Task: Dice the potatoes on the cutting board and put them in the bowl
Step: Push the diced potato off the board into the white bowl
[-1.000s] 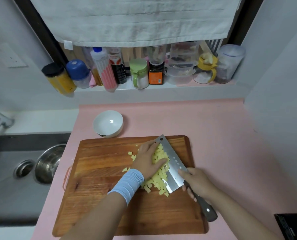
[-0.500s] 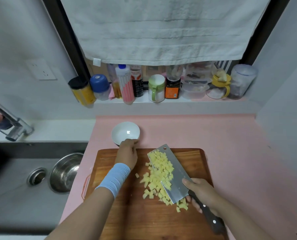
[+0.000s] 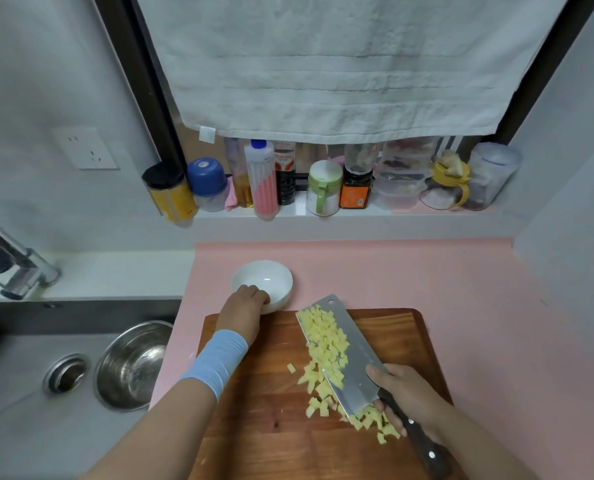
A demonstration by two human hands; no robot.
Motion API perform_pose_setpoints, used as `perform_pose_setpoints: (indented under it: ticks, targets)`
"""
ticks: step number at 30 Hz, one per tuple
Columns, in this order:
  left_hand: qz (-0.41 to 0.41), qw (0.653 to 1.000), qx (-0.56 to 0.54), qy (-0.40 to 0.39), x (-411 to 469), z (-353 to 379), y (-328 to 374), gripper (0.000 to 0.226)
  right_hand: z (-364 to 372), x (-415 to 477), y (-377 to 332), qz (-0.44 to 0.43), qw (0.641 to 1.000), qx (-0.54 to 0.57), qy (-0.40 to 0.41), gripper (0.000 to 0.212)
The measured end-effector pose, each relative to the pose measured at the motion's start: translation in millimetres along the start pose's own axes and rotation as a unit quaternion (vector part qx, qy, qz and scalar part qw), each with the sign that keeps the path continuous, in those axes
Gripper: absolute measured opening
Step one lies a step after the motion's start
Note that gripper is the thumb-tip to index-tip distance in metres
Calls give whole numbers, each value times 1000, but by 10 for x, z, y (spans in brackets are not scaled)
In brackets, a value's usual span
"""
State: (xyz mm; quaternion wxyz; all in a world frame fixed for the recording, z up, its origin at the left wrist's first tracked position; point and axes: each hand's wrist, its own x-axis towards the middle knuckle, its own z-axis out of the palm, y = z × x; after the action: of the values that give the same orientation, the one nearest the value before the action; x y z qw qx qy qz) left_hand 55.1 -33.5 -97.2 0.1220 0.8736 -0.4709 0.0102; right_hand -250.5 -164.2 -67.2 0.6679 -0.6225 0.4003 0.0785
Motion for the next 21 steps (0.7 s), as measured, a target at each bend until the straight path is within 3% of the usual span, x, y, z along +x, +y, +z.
perform_pose_setpoints:
  ticks: [8,15,17,20,21]
  targets:
    - [49,998,-8,38,-740,41,-123,46,126,-130,-144,4,999,37,-24,44]
    - [60,995,-73,19,-1392,-35,-27,16,311,-240,-295,-13,998,7,-56,33]
    - [25,989,-140,40,-1483,-90,18,20,402,-260,-336,-17,998,-4,-60,30]
    - [-88,953,-263,125,-1434,-262,57,28,541,-254,-410,-10,998,-8,-55,33]
    - [-84,943,-281,154,-1380,-337,80,30,584,-245,-433,-8,998,-9,-54,34]
